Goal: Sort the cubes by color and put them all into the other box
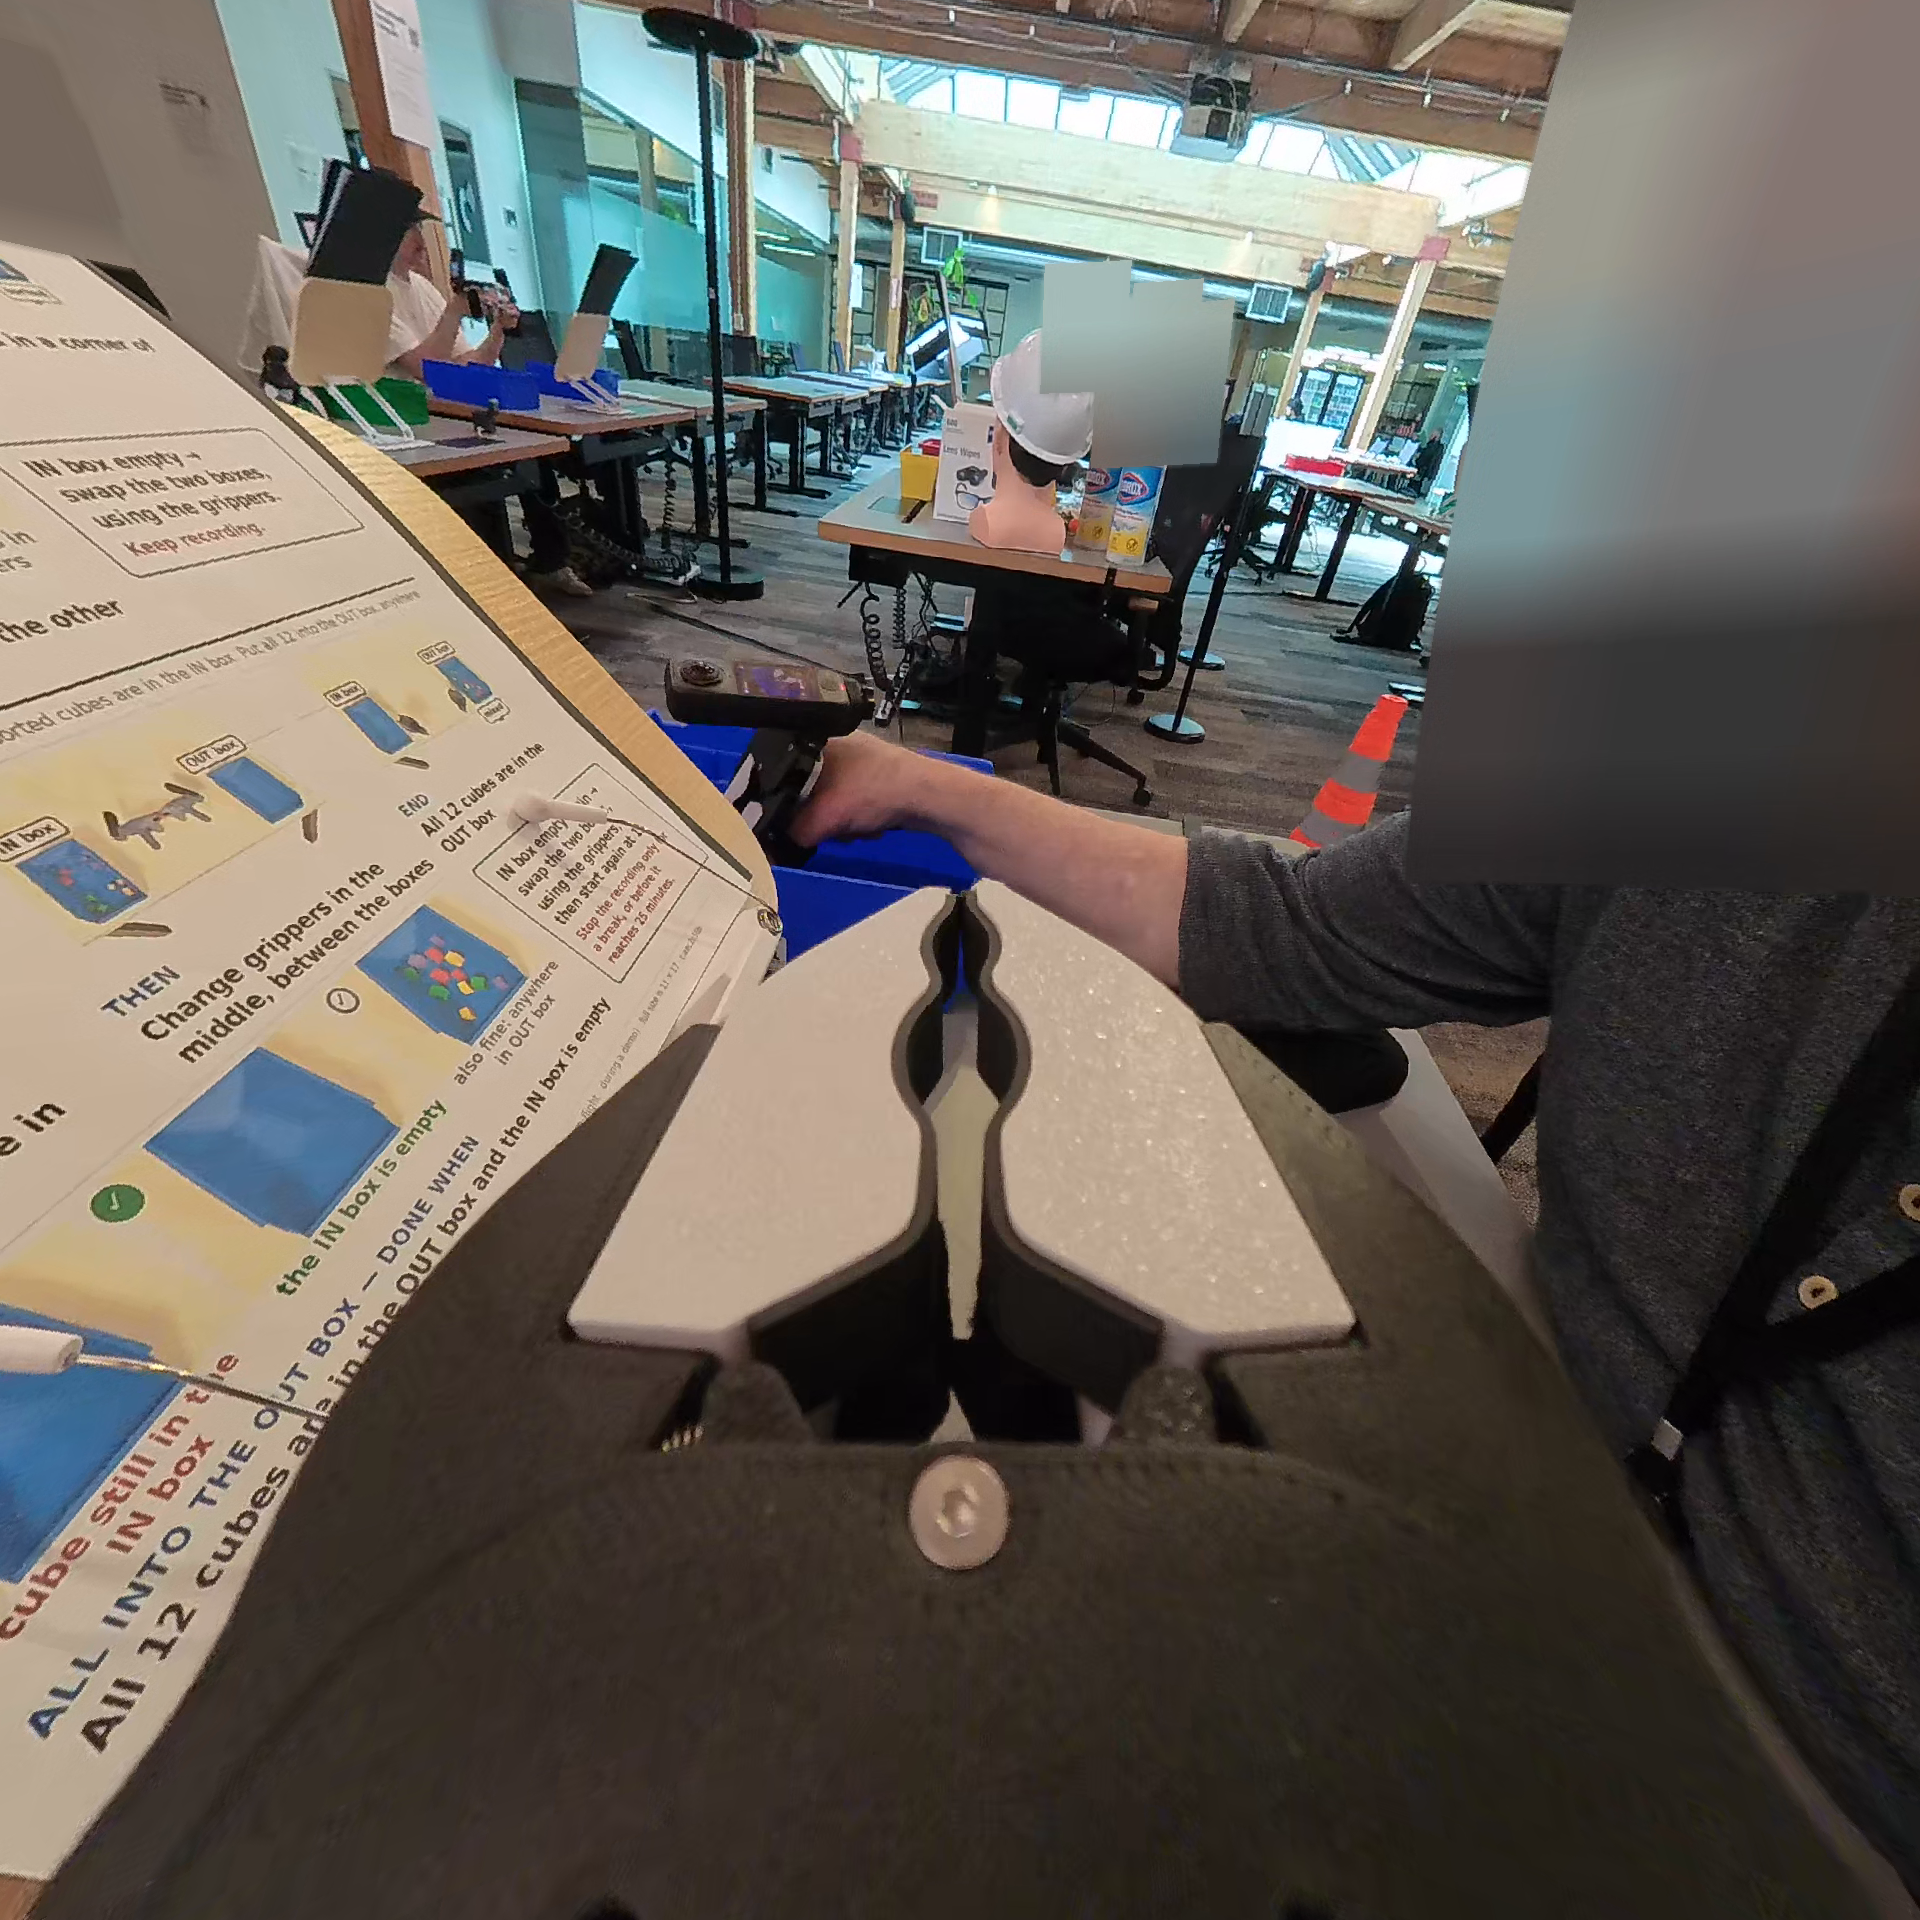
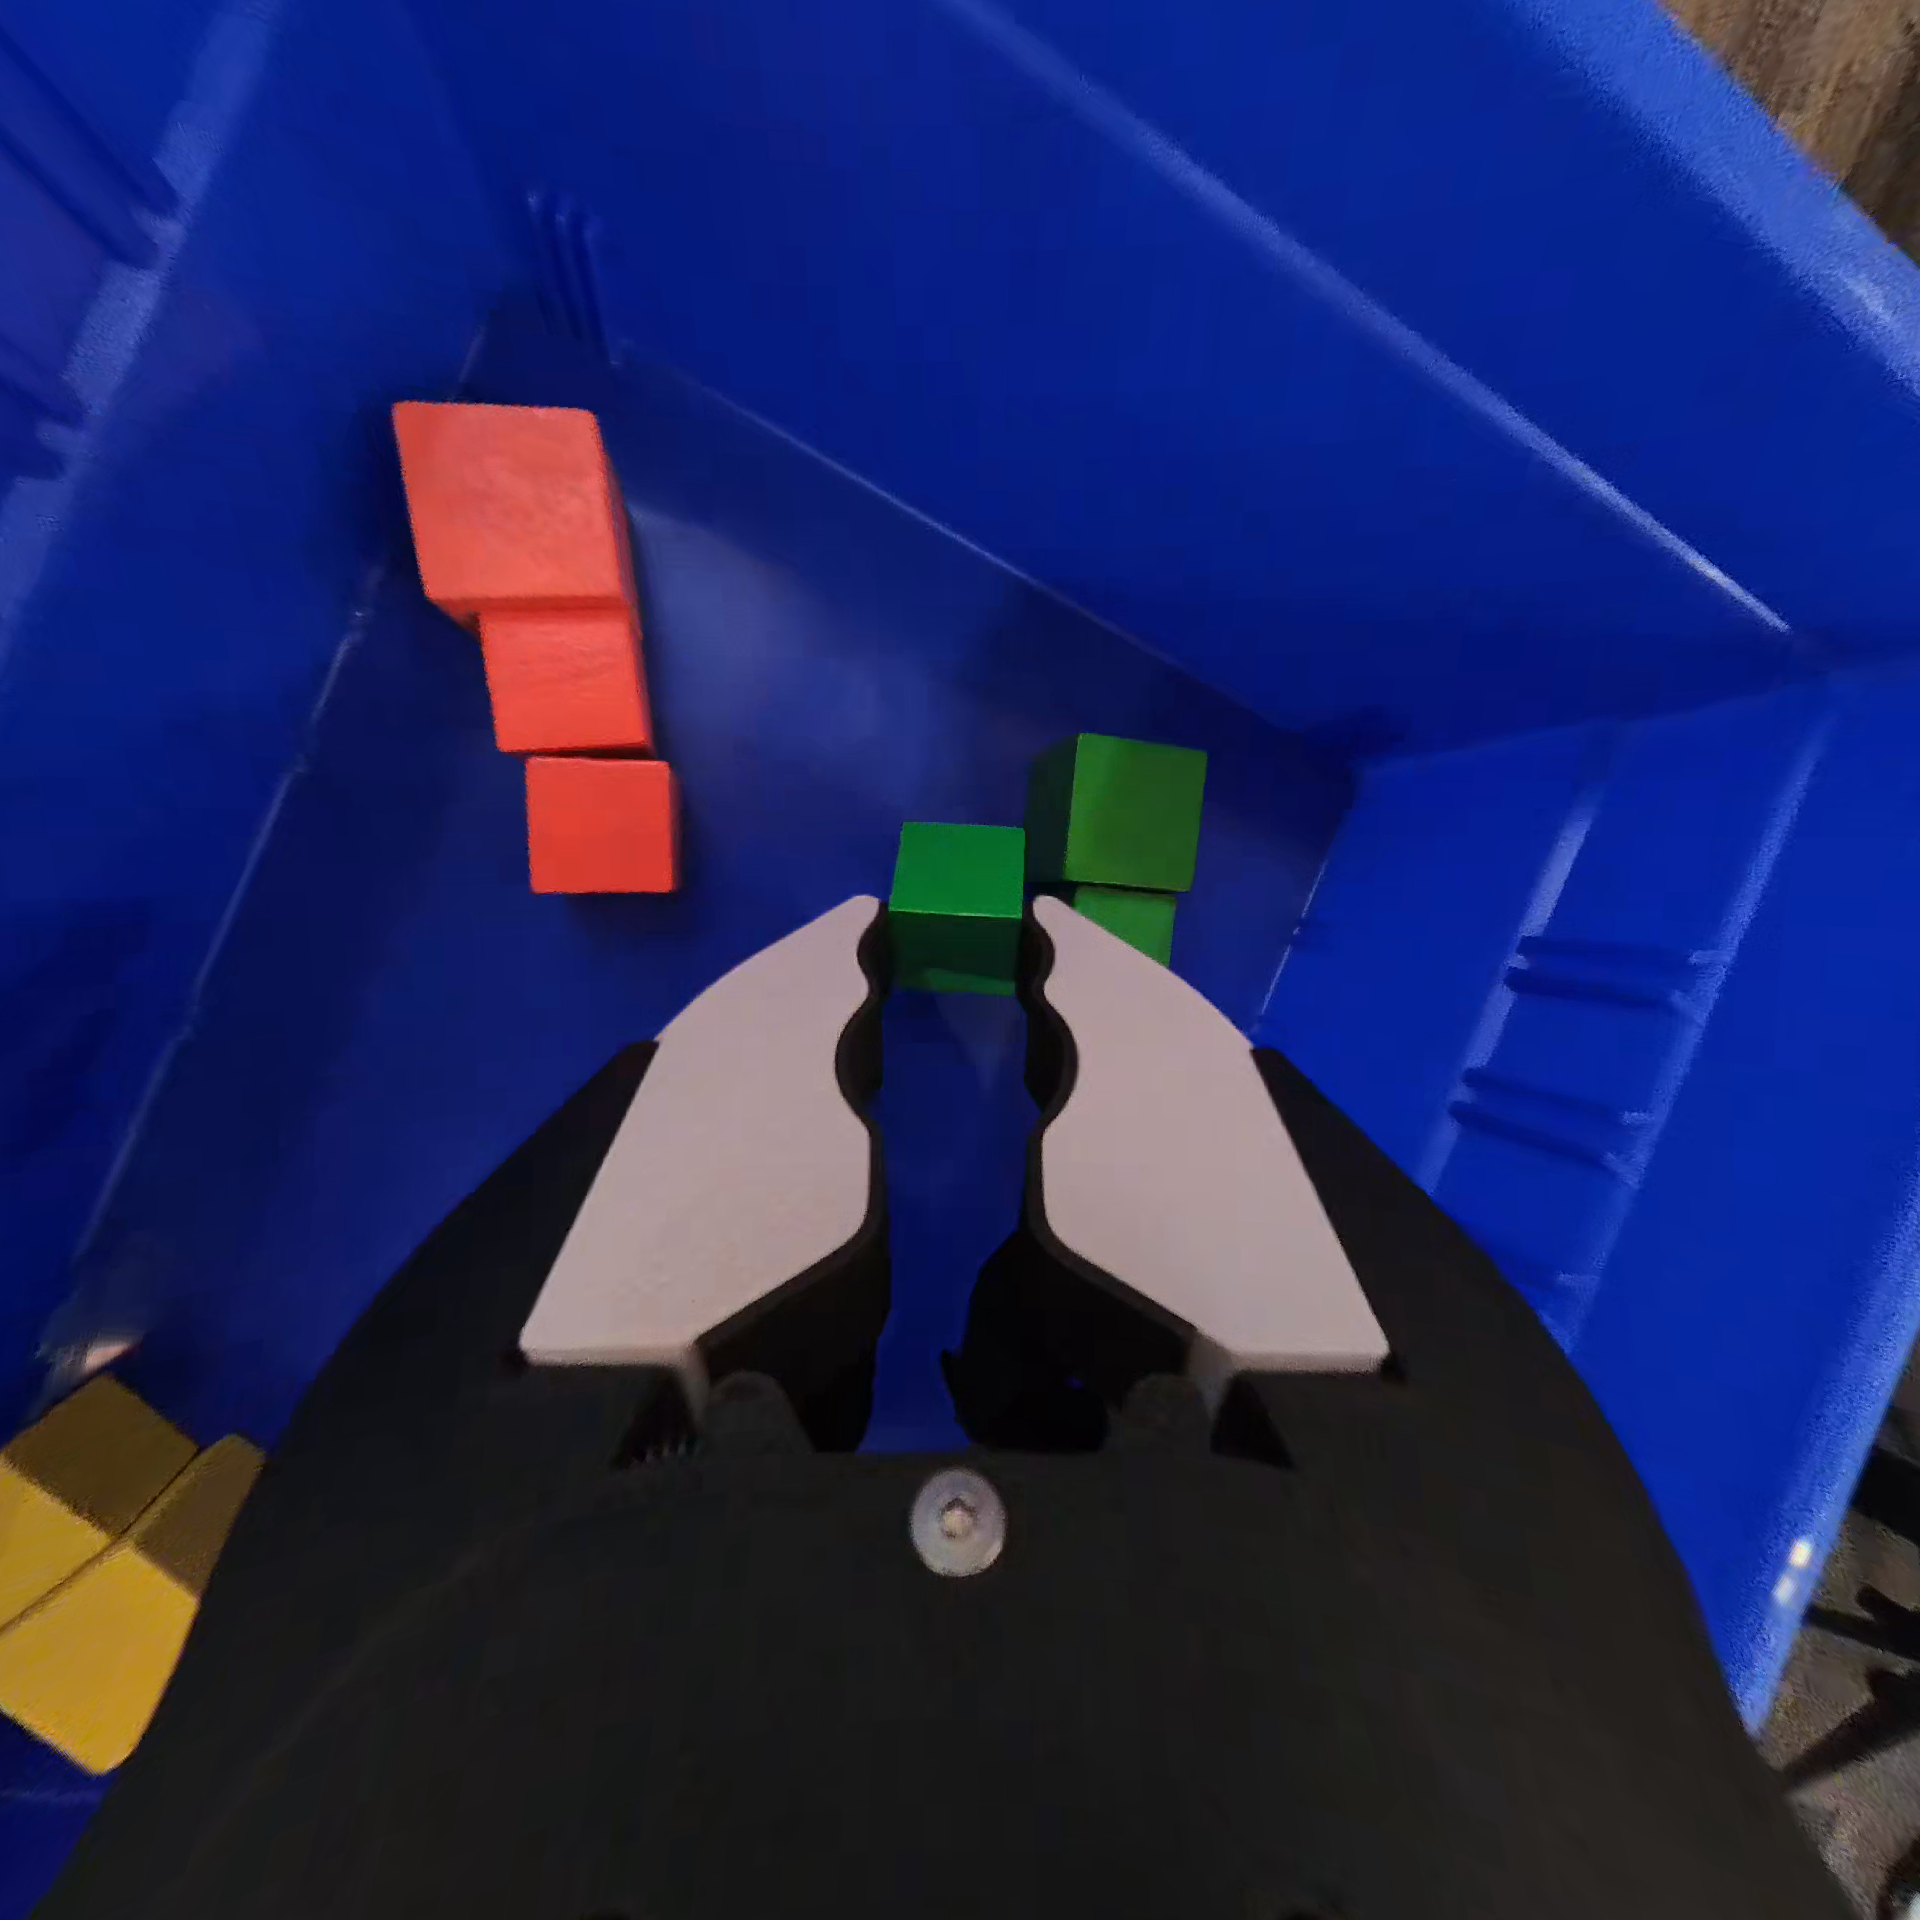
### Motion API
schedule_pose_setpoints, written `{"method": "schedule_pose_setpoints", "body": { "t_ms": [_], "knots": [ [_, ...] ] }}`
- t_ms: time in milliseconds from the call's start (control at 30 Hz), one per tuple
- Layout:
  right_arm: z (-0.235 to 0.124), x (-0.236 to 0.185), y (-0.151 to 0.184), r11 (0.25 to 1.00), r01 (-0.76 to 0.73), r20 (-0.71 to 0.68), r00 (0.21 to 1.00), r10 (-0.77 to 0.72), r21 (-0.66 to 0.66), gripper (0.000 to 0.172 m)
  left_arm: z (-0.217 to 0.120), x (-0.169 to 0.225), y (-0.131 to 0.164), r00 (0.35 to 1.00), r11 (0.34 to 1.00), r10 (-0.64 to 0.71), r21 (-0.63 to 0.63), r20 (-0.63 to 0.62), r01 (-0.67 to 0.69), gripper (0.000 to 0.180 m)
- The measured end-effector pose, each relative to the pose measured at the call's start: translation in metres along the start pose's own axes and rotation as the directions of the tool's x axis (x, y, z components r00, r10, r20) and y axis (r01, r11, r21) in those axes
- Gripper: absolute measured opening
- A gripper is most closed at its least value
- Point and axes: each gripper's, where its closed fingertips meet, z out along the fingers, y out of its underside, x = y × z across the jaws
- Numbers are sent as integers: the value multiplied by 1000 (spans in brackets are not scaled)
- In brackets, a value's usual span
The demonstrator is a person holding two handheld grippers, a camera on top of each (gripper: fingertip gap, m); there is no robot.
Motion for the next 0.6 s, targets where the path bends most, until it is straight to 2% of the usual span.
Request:
{"method": "schedule_pose_setpoints", "body": {
  "t_ms": [100,200,300,600],
  "knots": [
    [2,3,-2,1000,-4,-24,1000,5,12,24,1,0,1,1000,1000,4,-10,0,-4,0],
    [-2,8,-4,1000,1,-57,998,0,20,33,2,2,3,1000,1000,8,-23,-6,-9,0],
    [-10,10,-7,999,-2,-61,998,4,36,36,2,4,3,1000,999,17,-31,-7,-17,0],
    [-76,25,-39,972,-6,-104,994,31,234,24,-13,-5,-5,997,998,51,-29,64,-49,0]
  ]
}}
